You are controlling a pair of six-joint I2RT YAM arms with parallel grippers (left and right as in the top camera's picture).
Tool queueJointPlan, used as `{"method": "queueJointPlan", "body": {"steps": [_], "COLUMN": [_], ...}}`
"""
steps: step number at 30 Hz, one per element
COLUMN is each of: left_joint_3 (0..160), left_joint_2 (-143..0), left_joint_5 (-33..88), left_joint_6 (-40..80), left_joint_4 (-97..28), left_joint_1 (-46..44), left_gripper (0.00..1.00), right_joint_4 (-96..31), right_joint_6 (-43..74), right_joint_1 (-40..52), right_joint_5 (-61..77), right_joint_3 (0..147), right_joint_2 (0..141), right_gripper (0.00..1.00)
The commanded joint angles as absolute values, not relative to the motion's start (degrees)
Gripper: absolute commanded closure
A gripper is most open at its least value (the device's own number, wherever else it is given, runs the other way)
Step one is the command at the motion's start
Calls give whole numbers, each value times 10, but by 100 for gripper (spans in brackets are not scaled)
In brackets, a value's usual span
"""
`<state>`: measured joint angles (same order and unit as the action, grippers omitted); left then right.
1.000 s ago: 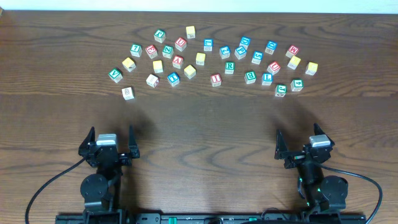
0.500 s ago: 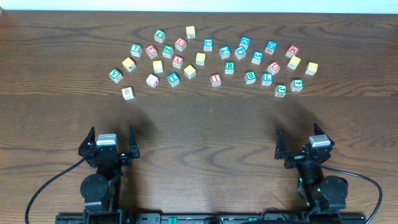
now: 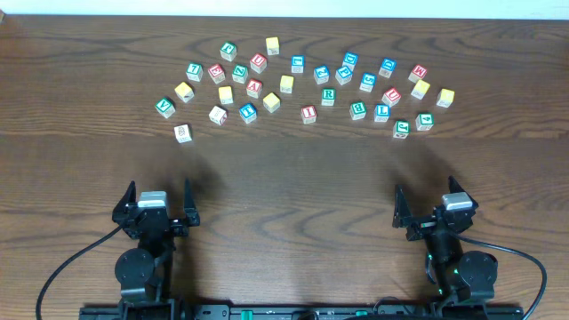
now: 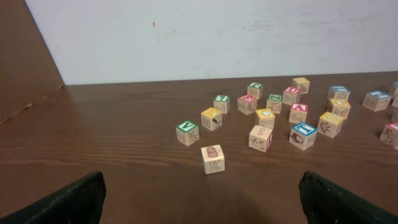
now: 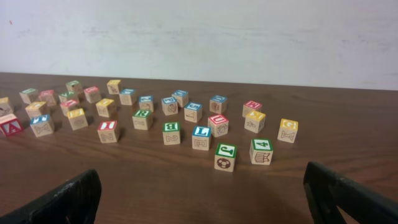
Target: Spell out CORL
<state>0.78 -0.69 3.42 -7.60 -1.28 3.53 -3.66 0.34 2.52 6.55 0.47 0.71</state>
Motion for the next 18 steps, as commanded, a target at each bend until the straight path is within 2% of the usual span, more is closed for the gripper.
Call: {"method": "queueJointPlan", "body": {"steps": [1, 18], "left_joint_3": [2, 15], "left_joint_2": [-3, -7], "left_joint_5": [32, 32], "left_joint_6": [-84, -83], "left_joint_4": [-38, -39], "left_joint_1": [32, 32], "left_gripper": [2, 2], "right_joint_4": [-39, -39], "right_joint_6": [2, 2], "right_joint_1": [22, 22], "right_joint_5": [61, 61], "right_joint_3": [3, 3], "right_joint_2": [4, 4], "right_gripper": [1, 1]}}
